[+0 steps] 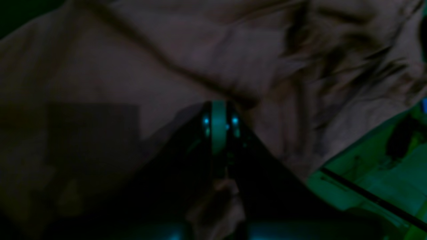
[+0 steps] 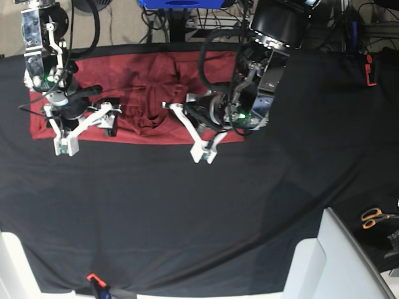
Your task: Fold the T-shirt properly
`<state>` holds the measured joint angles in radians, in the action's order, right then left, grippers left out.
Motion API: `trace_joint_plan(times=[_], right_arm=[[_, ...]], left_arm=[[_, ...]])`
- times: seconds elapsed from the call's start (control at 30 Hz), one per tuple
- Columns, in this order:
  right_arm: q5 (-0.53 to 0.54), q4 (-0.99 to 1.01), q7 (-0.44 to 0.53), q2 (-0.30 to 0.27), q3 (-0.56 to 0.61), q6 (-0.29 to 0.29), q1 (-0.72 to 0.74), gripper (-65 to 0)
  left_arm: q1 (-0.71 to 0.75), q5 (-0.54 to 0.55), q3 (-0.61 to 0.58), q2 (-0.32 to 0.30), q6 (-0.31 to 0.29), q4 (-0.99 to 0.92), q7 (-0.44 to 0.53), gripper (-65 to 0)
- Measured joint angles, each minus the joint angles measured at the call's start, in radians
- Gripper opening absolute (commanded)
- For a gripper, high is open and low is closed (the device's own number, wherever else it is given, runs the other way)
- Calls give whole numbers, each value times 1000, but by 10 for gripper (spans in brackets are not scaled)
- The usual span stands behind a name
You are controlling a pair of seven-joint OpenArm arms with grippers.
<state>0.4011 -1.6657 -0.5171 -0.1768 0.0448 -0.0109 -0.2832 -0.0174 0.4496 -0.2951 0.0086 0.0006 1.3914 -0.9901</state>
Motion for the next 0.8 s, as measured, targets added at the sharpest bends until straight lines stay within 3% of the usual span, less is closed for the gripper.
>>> trace_joint_plan(times=[0.3, 0.6, 0.8], right_arm=[[0, 0, 0, -2, 0, 0, 3, -141], [0, 0, 0, -2, 0, 0, 18, -141], [0, 0, 0, -2, 0, 0, 19, -141]], left_arm=[[-57, -1, -6, 22, 0, -129, 75, -650], [-124, 0, -8, 73, 0, -139, 81, -650], [-183, -4, -8, 88, 1, -285, 122, -650]])
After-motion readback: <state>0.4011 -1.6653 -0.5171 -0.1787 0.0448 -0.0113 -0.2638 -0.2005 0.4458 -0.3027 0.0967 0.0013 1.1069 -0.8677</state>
